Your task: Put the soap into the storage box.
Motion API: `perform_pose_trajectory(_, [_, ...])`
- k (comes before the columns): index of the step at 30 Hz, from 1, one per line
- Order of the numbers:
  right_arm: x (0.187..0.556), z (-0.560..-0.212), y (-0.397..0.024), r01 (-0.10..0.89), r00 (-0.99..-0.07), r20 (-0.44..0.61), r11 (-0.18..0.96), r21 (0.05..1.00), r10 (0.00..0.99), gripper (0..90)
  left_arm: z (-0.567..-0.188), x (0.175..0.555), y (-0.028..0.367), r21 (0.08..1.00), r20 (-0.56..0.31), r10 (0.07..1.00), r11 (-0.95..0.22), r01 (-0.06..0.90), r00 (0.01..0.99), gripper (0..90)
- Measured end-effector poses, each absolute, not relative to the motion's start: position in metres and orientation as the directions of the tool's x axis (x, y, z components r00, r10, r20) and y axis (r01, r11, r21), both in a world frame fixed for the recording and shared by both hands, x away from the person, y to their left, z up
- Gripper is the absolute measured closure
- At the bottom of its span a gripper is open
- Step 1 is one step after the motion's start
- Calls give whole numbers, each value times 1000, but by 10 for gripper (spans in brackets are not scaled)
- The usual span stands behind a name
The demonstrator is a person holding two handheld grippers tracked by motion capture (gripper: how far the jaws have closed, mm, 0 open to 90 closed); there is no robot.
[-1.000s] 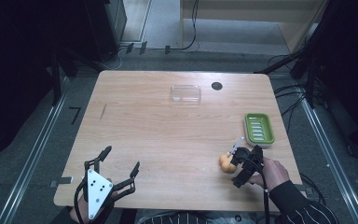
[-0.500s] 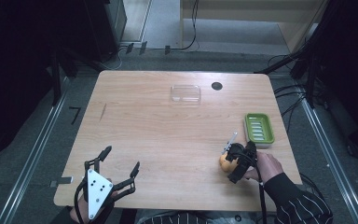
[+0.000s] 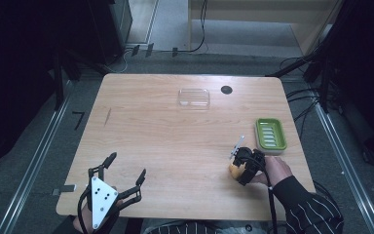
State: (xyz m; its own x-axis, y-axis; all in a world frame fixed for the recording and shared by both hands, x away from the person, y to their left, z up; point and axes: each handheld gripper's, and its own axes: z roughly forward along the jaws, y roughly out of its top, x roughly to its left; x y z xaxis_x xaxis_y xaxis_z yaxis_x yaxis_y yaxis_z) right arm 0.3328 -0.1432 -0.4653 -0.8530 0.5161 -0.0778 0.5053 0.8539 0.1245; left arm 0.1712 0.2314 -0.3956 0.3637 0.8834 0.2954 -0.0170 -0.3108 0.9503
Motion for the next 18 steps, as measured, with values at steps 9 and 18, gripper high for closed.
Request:
perform_pose_trajectory(9, [332, -464, -140, 502, -856, -79, 857, 115, 511, 399, -396, 171, 231, 950, 296, 883, -311, -18, 364, 130])
perform_pose_trajectory(18, [332, -464, -141, 532, -837, -70, 837, 131, 543, 403, -396, 171, 232, 950, 295, 884, -310, -17, 364, 130])
